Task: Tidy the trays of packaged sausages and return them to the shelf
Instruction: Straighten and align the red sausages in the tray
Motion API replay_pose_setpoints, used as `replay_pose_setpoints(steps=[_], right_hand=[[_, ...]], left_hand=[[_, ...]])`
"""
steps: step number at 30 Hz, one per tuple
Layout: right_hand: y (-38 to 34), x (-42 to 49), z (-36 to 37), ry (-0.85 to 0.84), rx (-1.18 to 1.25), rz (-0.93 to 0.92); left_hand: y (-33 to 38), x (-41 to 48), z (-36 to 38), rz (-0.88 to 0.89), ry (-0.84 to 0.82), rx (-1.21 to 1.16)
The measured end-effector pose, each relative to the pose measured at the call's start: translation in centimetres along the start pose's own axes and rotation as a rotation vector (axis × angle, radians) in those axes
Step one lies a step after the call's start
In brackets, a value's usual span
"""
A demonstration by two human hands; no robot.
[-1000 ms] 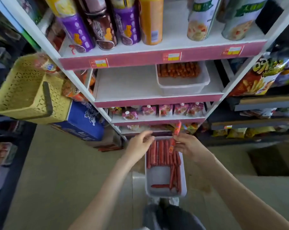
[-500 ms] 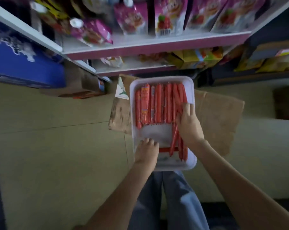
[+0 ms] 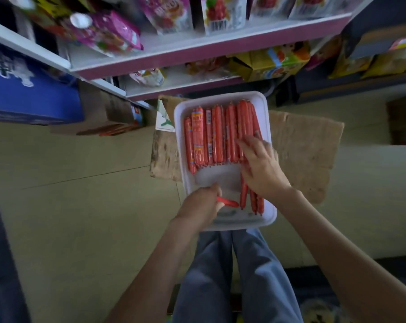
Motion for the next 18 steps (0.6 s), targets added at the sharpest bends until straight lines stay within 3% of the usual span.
replay_pose_setpoints(steps=[3, 5, 7, 12, 14, 18], right_hand=[[-2.0, -2.4, 0.5, -0.311, 0.246, 0.048], [-4.1, -3.6, -0.7, -0.386, 0.375, 0.104], [-6.1, -3.5, -3.6, -0.276, 0.447, 0.103], [-8.9, -2.8, -14.3, 0.084, 0.632, 0.296], [-11.5, -3.2, -19.0, 0.186, 0.777, 0.303], [-18.4, -4.8, -27.2, 0.271, 0.958, 0.146]], left_hand=[[0.3, -1.5, -5.7, -0.084, 0.167, -0.271], [0.4, -2.7, -9.1, -0.152, 0.254, -0.483], [0.5, -3.8, -11.9, -0.228, 0.297, -0.688], [1.0, -7.0, -17.8, -0.39, 0.418, -1.239], [2.7, -8.5, -20.2, -0.347, 0.387, -1.337], [7.3, -11.8, -24.5, -0.181, 0.283, -1.443]])
Point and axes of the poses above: each hand's wrist, its own x-axis towards the middle knuckle, its own z-axis out of the palm, y = z × x, the point moved 9 cm from there along x, towards the middle knuckle, and after that the axes turned 14 degrees about y, right-handed, at the moved point
